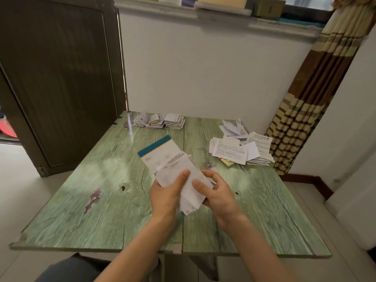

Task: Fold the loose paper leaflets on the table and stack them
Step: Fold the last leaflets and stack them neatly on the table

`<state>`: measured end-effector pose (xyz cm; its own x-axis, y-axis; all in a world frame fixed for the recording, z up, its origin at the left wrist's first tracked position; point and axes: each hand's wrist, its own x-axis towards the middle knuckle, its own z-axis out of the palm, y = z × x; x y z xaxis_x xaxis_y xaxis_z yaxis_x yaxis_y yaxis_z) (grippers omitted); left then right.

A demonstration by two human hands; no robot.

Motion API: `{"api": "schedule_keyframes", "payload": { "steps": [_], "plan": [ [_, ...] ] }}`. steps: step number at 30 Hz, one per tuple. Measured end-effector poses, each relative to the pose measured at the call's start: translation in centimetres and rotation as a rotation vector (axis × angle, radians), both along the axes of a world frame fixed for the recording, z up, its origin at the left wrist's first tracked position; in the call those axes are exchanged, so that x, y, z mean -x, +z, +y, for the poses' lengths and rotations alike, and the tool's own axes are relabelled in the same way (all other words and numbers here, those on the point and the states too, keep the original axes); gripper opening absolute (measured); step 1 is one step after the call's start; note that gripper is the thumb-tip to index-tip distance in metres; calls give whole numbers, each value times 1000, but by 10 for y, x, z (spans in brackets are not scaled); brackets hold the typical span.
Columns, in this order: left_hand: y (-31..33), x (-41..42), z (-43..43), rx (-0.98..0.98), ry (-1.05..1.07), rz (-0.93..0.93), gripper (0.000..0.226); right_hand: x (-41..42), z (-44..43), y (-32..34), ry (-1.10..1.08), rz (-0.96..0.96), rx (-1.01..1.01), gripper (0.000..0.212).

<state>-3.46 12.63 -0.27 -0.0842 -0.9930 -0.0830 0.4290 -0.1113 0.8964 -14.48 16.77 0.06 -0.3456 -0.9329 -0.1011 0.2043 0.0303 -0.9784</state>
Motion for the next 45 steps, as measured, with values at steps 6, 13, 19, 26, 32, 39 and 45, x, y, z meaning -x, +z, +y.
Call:
{"api": "schedule_keyframes", "payload": {
  "steps": [6, 13, 19, 26, 32, 39, 45],
  "plan": [
    [-2, -2, -5, -346, -179, 303, 24, -4, -5, 5, 64, 544, 3, 24],
    [1, -1, -6, -325, -258, 343, 36, -14, -14, 5, -83, 1137, 168, 48],
    [-5, -5, -6, -348, -235, 358, 35, -24, -14, -12, 79, 1156, 90, 71],
    [-5, -1, -3, -288, -9, 211, 8, -27, -10, 0, -155, 801, 43, 53],
    [4, 1, -2, -216, 124, 197, 9, -48, -28, 10, -285, -361, -148, 27],
    [-1, -12, -3, 451, 362, -341, 29, -80, -49, -20, -539, 328, 104, 33],
    [15, -23, -16, 14, 298, -70, 14, -67, -58, -12, -465, 514, 200, 36]
  ]
}}
